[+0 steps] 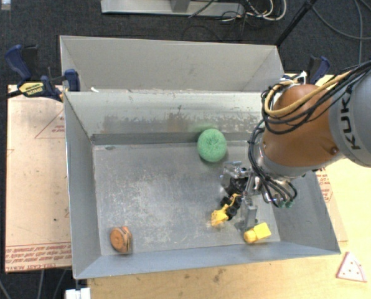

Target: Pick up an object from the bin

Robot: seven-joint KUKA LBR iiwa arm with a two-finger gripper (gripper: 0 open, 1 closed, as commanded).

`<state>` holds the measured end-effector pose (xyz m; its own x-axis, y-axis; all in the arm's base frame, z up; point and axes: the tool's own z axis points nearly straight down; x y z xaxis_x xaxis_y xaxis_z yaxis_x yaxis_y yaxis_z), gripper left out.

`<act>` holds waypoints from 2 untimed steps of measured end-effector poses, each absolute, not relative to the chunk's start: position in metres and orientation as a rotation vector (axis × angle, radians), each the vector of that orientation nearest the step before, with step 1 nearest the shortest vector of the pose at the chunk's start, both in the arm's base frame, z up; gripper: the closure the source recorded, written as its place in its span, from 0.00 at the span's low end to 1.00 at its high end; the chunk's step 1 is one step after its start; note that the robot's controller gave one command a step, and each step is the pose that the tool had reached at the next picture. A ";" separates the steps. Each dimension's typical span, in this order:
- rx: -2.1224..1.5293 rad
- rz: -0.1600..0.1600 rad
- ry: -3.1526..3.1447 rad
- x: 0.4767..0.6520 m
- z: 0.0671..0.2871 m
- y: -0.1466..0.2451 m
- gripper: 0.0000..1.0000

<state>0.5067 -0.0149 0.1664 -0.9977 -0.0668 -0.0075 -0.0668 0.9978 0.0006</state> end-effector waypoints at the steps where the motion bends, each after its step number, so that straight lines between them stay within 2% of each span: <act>1: -0.380 0.000 3.113 0.500 0.100 -0.031 0.00; 2: -0.535 0.002 3.093 0.556 0.077 -0.041 1.00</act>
Offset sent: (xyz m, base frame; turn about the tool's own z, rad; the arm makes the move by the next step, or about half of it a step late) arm 0.0488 -0.0272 -0.0894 -0.2787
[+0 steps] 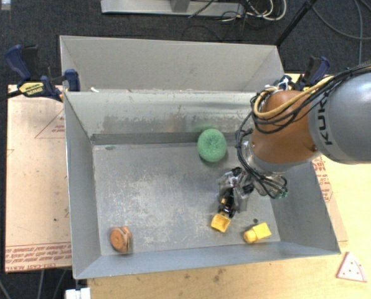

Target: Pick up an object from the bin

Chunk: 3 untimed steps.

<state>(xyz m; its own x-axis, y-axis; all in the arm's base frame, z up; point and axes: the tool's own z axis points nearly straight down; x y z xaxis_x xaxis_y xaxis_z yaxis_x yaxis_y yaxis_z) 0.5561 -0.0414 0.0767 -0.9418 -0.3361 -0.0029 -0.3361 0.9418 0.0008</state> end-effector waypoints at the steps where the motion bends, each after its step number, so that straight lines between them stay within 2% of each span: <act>1: -0.535 0.002 3.093 0.556 0.077 -0.041 1.00; 2: -0.499 -0.001 3.093 0.552 0.235 -0.036 1.00; 3: -0.498 0.001 3.097 0.551 0.233 -0.036 1.00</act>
Offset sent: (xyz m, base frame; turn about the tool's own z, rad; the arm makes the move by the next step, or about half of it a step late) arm -0.0059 0.0043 0.1564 0.0240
